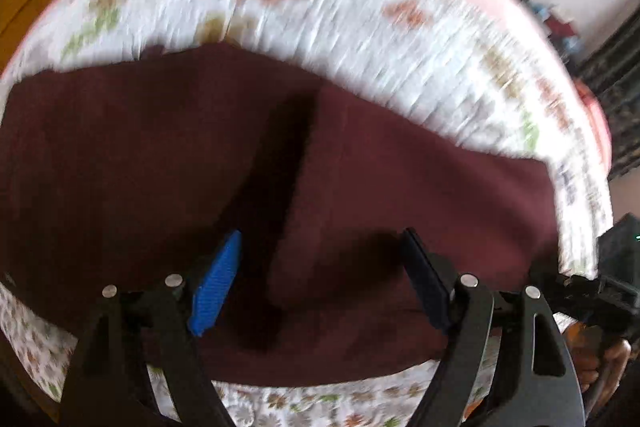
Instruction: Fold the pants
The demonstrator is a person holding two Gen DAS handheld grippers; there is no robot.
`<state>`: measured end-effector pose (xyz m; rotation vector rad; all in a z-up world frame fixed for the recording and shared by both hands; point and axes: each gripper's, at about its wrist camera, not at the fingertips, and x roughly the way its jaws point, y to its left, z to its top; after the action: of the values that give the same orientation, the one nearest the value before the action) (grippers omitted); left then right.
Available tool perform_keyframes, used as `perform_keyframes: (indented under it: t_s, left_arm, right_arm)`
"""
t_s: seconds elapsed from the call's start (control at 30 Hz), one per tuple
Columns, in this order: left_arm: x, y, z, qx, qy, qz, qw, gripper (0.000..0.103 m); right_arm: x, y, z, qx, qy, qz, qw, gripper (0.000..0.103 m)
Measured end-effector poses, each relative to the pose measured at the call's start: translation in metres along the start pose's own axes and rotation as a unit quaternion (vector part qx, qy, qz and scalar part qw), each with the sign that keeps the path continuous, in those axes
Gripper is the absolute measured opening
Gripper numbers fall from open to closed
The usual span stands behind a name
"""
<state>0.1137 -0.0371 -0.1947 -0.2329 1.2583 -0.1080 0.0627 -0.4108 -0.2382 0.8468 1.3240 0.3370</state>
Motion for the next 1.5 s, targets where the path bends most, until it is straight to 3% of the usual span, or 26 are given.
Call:
perform_keyframes:
  t_s: [0.03,0.1,0.23,0.37,0.43,0.47,0.53,0.63,0.77,0.83,0.9,0.93,1.03,1.13,1.27,1.37,1.5]
  left_arm:
    - [0.005,0.004,-0.006,-0.012,0.01,-0.009,0.9998,0.08]
    - [0.001,0.006,-0.017,-0.001,-0.007,-0.012,0.9999,0.081]
    - [0.0,0.004,-0.031,0.016,-0.021,-0.005,0.9997,0.081]
    - [-0.007,0.001,-0.034,0.013,-0.018,-0.001,0.9998,0.079]
    - [-0.02,0.005,-0.031,-0.002,-0.018,-0.02,0.9996,0.077]
    - [-0.026,0.003,-0.028,-0.009,-0.025,-0.028,0.9992,0.077]
    - [-0.043,-0.002,-0.022,-0.006,-0.058,-0.036,0.9977,0.077]
    - [-0.055,-0.019,-0.009,0.018,-0.092,-0.033,0.9951,0.078]
    - [-0.036,-0.03,0.002,0.018,-0.077,-0.026,0.9966,0.079]
    - [-0.023,-0.027,-0.002,0.016,-0.057,-0.007,0.9982,0.079]
    - [0.0,-0.017,-0.007,0.014,-0.011,0.032,0.9993,0.08]
    - [0.007,-0.01,-0.011,0.01,-0.001,0.026,0.9996,0.082]
    - [-0.003,-0.003,-0.013,0.008,-0.018,0.012,0.9997,0.081]
    - [-0.018,0.003,-0.016,-0.005,-0.044,0.013,0.9989,0.082]
    - [-0.001,0.008,-0.018,-0.004,-0.029,0.032,0.9991,0.088]
    - [-0.004,0.006,-0.019,0.017,-0.035,0.036,0.9986,0.087]
    - [-0.038,0.029,-0.014,-0.017,-0.052,0.002,0.9985,0.086]
  right_arm:
    - [-0.006,0.005,-0.002,-0.02,-0.005,0.008,1.0,0.036]
    - [-0.016,0.018,-0.009,-0.054,-0.01,0.015,0.998,0.033]
    - [-0.009,0.031,-0.018,-0.122,-0.004,-0.116,0.986,0.035]
    - [-0.006,0.034,-0.017,-0.13,-0.007,-0.144,0.981,0.047]
    - [-0.012,0.052,-0.017,-0.153,-0.031,-0.179,0.971,0.055]
    - [-0.024,0.066,-0.02,-0.177,-0.06,-0.222,0.957,0.056]
    - [-0.035,0.086,-0.022,-0.209,-0.099,-0.248,0.941,0.056]
    - [-0.039,0.124,-0.02,-0.252,-0.125,-0.198,0.939,0.055]
    - [0.002,0.14,-0.01,-0.27,-0.083,-0.17,0.944,0.042]
    - [0.039,0.142,-0.006,-0.259,-0.053,-0.187,0.946,0.034]
    - [0.063,0.133,-0.004,-0.251,-0.03,-0.224,0.941,0.034]
    - [0.068,0.131,-0.006,-0.253,-0.03,-0.233,0.939,0.034]
    - [0.066,0.141,-0.009,-0.275,-0.035,-0.239,0.931,0.034]
    - [0.044,0.148,-0.014,-0.267,-0.058,-0.188,0.943,0.034]
    - [0.064,0.133,-0.015,-0.252,-0.029,-0.21,0.944,0.034]
    - [0.071,0.132,-0.015,-0.263,-0.034,-0.216,0.94,0.036]
    - [0.042,0.141,-0.016,-0.251,-0.063,-0.161,0.953,0.036]
